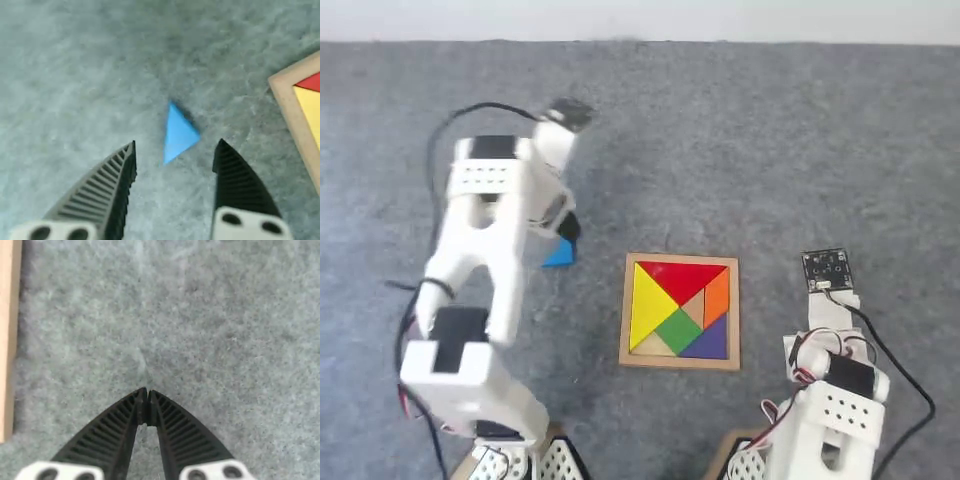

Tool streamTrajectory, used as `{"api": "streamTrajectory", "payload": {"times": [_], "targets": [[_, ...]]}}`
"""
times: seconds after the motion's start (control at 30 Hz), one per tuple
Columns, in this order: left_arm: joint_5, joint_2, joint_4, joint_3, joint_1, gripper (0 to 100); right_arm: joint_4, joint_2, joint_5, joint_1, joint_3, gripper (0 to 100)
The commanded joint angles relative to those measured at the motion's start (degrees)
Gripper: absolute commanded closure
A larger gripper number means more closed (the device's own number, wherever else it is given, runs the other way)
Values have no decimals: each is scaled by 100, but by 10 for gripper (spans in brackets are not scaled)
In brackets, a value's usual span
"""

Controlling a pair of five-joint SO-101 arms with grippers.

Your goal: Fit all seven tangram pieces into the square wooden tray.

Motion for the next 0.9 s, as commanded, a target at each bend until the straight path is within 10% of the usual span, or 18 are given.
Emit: {"api": "streamTrajectory", "payload": {"times": [0.0, 0.87], "targets": [[53, 281, -105, -198, 123, 777, -101, -66, -26, 4, -26, 992], [-167, 633, -1301, 1112, 123, 779, -110, -66, -26, -4, -26, 992]]}}
